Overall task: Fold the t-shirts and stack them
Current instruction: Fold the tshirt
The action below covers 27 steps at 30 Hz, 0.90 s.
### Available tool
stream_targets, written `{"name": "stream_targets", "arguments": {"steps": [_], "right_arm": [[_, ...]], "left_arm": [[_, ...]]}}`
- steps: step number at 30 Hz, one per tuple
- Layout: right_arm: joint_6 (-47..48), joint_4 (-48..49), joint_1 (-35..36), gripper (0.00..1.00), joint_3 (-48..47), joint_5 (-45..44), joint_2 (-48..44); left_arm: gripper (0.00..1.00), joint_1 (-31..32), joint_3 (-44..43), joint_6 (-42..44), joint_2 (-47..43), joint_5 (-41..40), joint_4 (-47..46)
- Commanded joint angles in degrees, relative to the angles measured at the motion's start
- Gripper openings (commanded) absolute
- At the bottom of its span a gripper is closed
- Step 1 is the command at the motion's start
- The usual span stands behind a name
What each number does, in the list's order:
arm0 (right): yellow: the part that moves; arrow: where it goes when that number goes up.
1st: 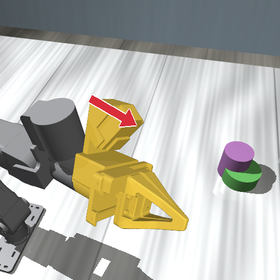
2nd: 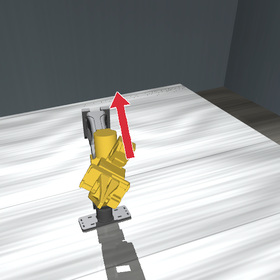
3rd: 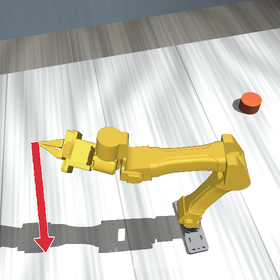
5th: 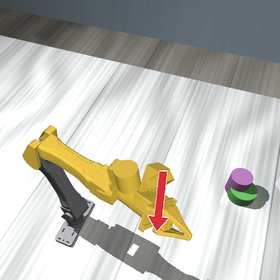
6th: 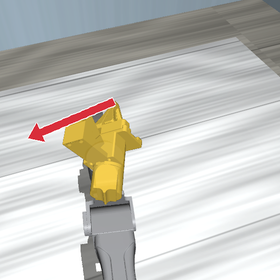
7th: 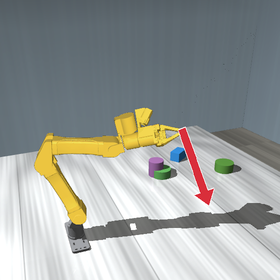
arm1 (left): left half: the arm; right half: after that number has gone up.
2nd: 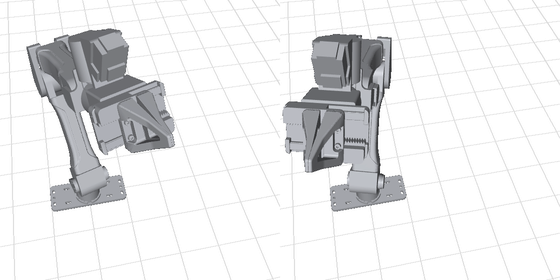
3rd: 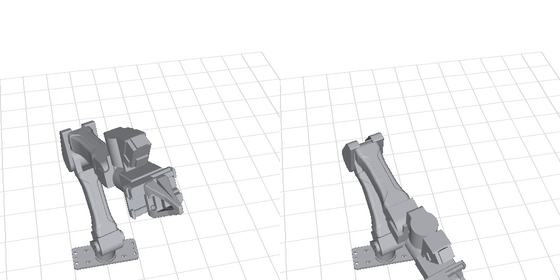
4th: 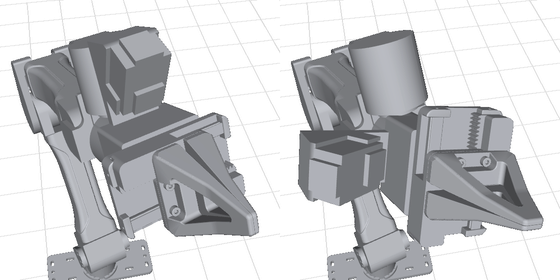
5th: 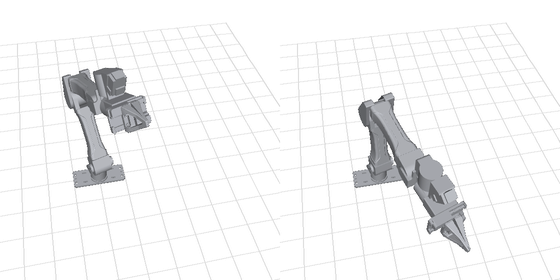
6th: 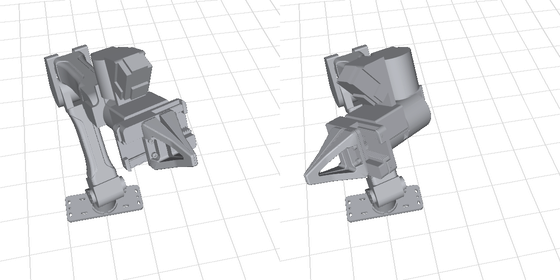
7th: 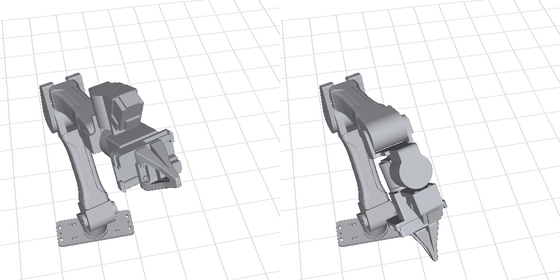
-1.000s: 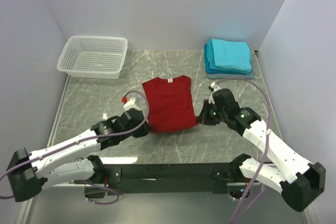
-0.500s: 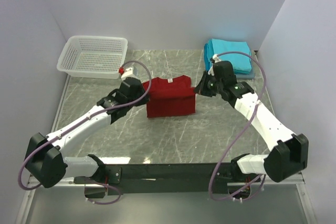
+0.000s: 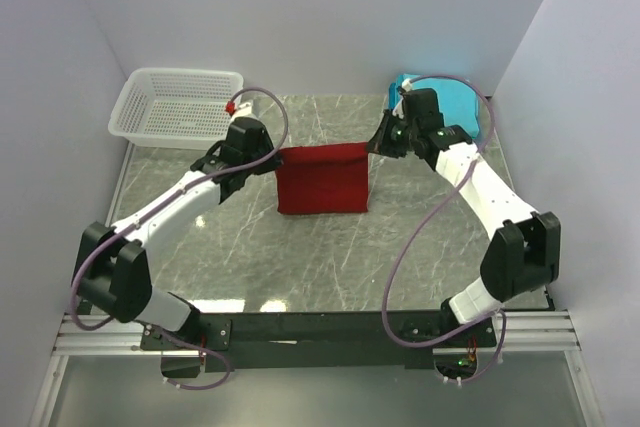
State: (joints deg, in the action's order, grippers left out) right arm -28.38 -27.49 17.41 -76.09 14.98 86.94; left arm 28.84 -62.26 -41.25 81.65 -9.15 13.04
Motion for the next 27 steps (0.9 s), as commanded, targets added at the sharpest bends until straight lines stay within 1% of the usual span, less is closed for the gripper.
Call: {"name": "stream_targets", "arguments": {"steps": [1,10,14,19,25,26,27], "right_arm": [[1.3,1.4,-1.6,0.0,-4.5,0.1,2.4],[0.9,1.1,-3.9,0.0,-11.6,2.5,13.9],[0.2,2.3,-4.3,0.0,-13.6,2.6,17.4],[-0.1,2.0,-5.3,0.0,-17.1,3.2,22.7],[-1.1,2.0,-6.2,0.01,-22.8,5.6,31.7],[-1.3,2.1,-6.4,0.01,-24.4,5.4,32.7],[-1.6,1.8,-6.7,0.02,-25.7,5.2,33.7]], "left_arm": [[0.01,-2.4,-3.9,2.9,2.5,1.4,-2.6],[0.01,-7.5,-8.4,4.2,11.9,8.7,-5.2],[0.01,-8.4,-10.5,5.0,17.8,12.6,-7.5],[0.01,-10.3,-13.1,4.9,22.5,15.4,-8.8],[0.06,-12.0,-16.8,5.1,28.1,18.8,-9.1],[0.1,-12.1,-16.8,4.6,28.6,18.5,-9.3],[0.17,-12.1,-16.6,4.4,28.7,17.2,-9.9]]}}
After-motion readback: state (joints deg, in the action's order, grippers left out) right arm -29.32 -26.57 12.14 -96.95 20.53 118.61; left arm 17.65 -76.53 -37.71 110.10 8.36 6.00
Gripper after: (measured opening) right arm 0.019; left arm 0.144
